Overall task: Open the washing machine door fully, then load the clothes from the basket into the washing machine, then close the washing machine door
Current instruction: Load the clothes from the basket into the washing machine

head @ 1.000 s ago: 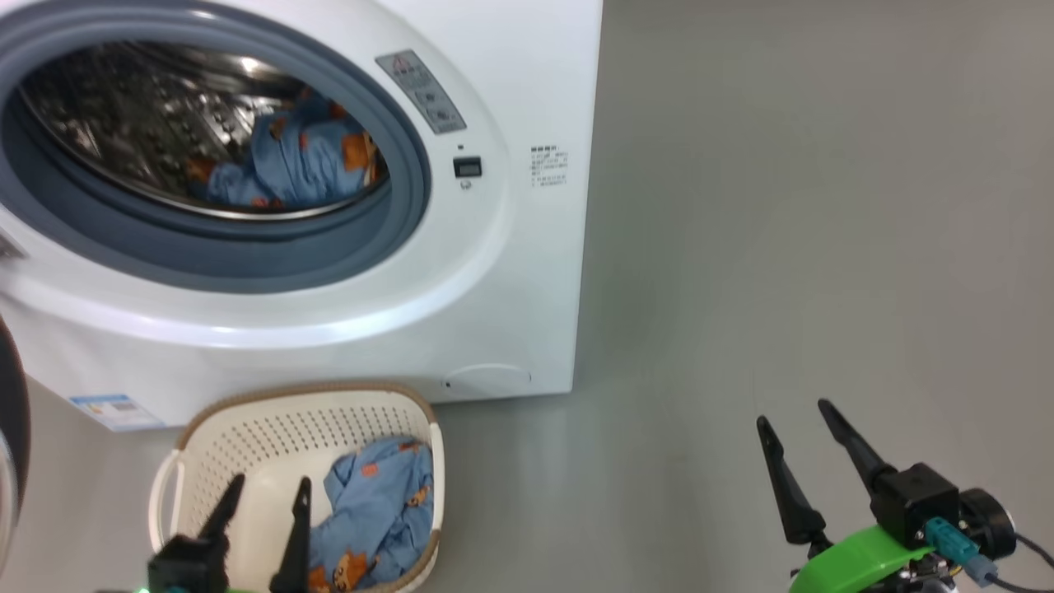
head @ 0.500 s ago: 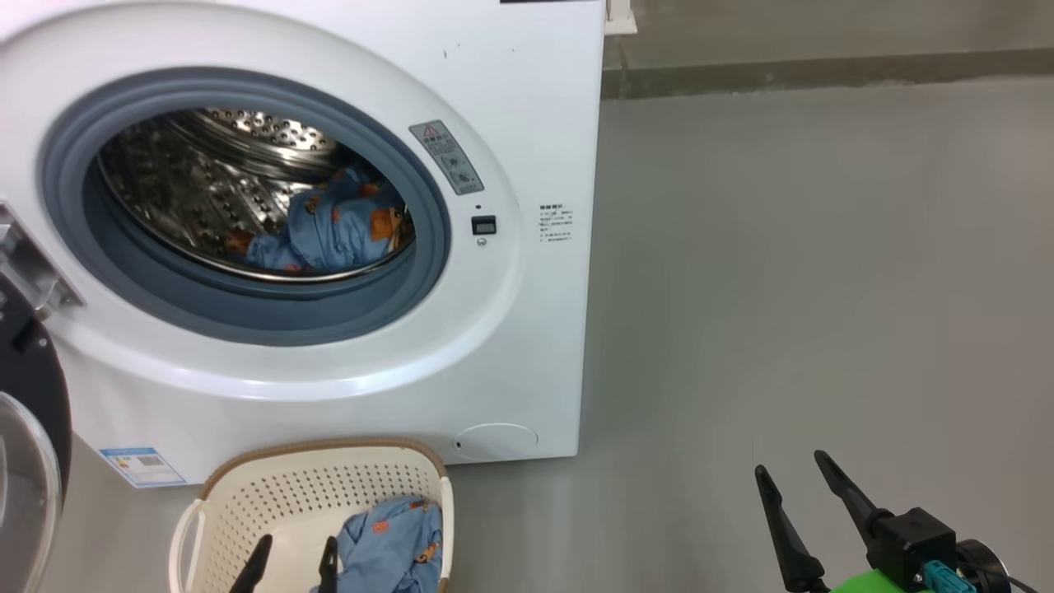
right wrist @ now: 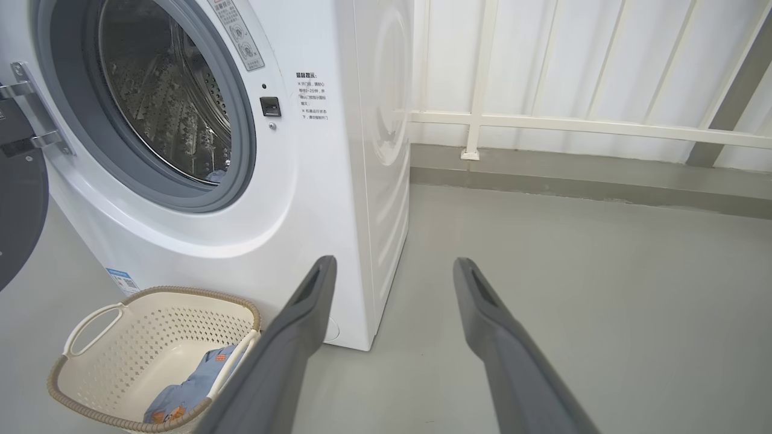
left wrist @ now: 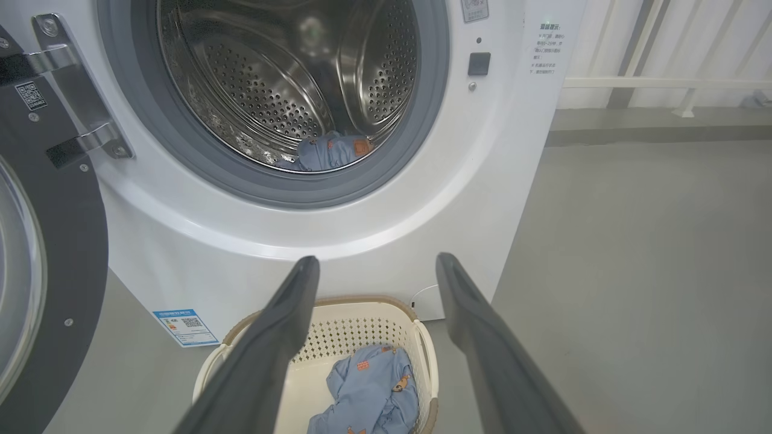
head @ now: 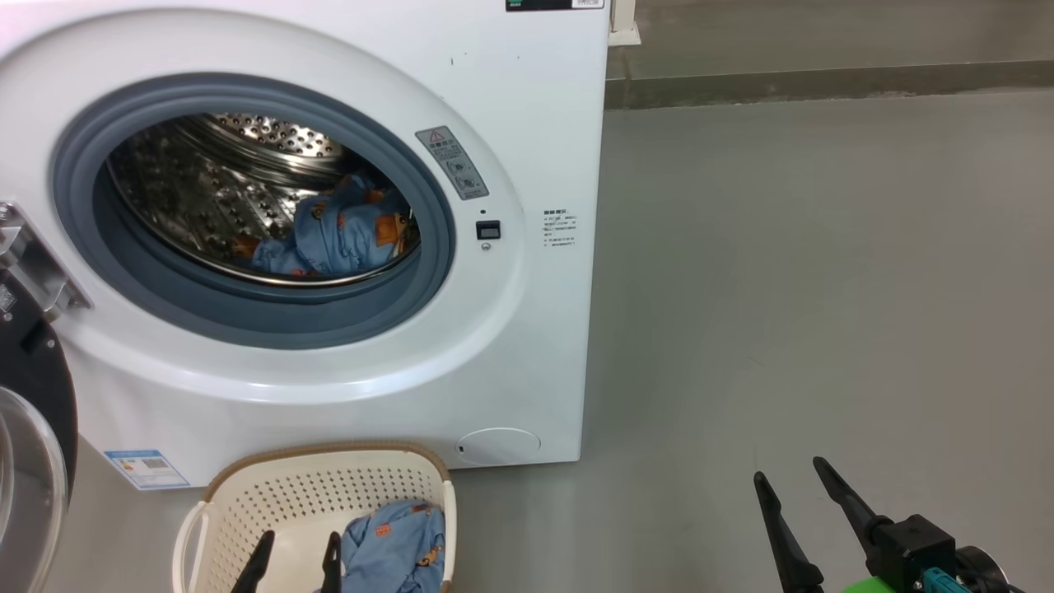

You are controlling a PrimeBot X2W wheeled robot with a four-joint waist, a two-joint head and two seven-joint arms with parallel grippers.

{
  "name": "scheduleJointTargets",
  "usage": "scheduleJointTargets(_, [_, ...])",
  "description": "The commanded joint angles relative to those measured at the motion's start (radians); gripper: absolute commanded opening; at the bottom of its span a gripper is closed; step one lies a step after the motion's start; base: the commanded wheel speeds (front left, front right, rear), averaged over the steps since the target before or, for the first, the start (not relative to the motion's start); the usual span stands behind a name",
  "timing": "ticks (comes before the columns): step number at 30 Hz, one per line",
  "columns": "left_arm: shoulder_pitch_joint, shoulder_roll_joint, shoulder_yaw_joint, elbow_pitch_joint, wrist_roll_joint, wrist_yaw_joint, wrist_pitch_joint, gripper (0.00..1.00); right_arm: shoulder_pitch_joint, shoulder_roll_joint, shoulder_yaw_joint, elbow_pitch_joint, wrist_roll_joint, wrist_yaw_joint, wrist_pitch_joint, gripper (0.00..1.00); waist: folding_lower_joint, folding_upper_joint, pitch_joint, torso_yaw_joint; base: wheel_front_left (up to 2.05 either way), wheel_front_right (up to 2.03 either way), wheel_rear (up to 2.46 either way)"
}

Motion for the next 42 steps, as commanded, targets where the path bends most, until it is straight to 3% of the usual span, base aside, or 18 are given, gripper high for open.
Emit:
scheduleJointTargets(1, [-0.019,0.005,0.046,-0.026,0.013,-0.007,-0.006,1.00,-0.018,-0.003,0.023,-0.029,0.009,0.002,0.000,1.00,0.0000,0.0000,0.001,0.001,0.00,0.00,0.00])
scheduleJointTargets(42, [-0.014,-0.088,0.126,0.021,0.096,-0.097,-0.006,1.00,-0.021,-0.002,0.015,-0.036,0.007,0.002,0.004,1.00,0.0000,0.0000,0.023,0.008,0.00,0.00,0.00])
